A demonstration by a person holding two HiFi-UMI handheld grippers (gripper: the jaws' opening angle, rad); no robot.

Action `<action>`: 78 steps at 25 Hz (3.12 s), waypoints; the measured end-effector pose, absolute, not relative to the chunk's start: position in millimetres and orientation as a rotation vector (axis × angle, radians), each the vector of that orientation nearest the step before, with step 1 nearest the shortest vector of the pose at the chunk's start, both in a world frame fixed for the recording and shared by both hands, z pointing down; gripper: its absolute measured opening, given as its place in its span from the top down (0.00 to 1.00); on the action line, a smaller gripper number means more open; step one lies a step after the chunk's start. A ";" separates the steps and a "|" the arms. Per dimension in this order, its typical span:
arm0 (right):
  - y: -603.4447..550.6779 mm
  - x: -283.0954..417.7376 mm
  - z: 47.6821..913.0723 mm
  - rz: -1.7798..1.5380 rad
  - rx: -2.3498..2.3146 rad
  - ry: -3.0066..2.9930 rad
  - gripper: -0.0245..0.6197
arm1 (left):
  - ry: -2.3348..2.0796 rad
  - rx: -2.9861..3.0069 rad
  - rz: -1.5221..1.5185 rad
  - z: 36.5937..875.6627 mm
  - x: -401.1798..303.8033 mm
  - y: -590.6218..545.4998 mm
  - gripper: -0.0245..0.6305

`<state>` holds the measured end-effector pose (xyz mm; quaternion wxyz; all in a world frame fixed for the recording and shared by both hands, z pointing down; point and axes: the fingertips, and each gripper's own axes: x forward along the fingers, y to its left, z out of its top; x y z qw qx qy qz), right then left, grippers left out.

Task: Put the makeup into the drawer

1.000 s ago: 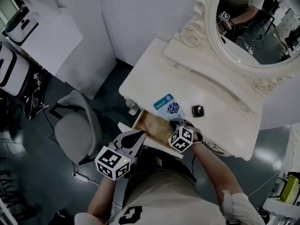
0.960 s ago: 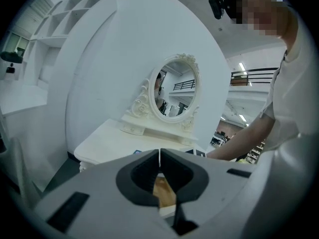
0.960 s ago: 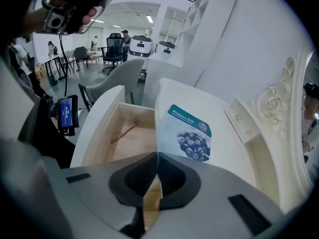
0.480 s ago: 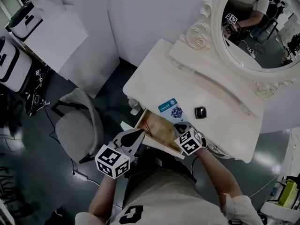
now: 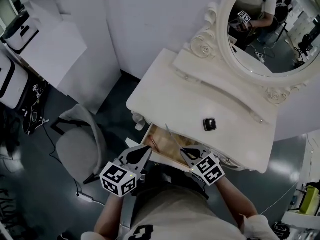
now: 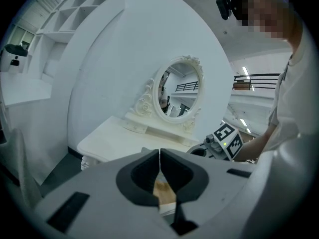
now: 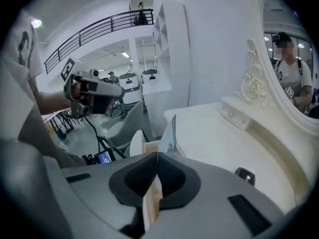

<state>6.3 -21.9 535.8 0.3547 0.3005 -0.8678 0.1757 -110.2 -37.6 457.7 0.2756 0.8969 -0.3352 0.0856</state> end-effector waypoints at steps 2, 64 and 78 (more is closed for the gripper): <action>-14.1 2.3 533.6 0.472 0.759 -2.256 0.92 | -0.896 2.412 0.230 457.6 -110.5 -37.4 0.87; -61.9 33.9 747.0 0.443 0.741 -1.784 0.92 | -0.927 2.303 0.410 490.8 -113.4 -24.8 0.87; -47.7 30.2 724.4 0.514 0.758 -1.849 0.69 | -0.922 2.331 0.397 486.2 -117.1 -33.6 0.87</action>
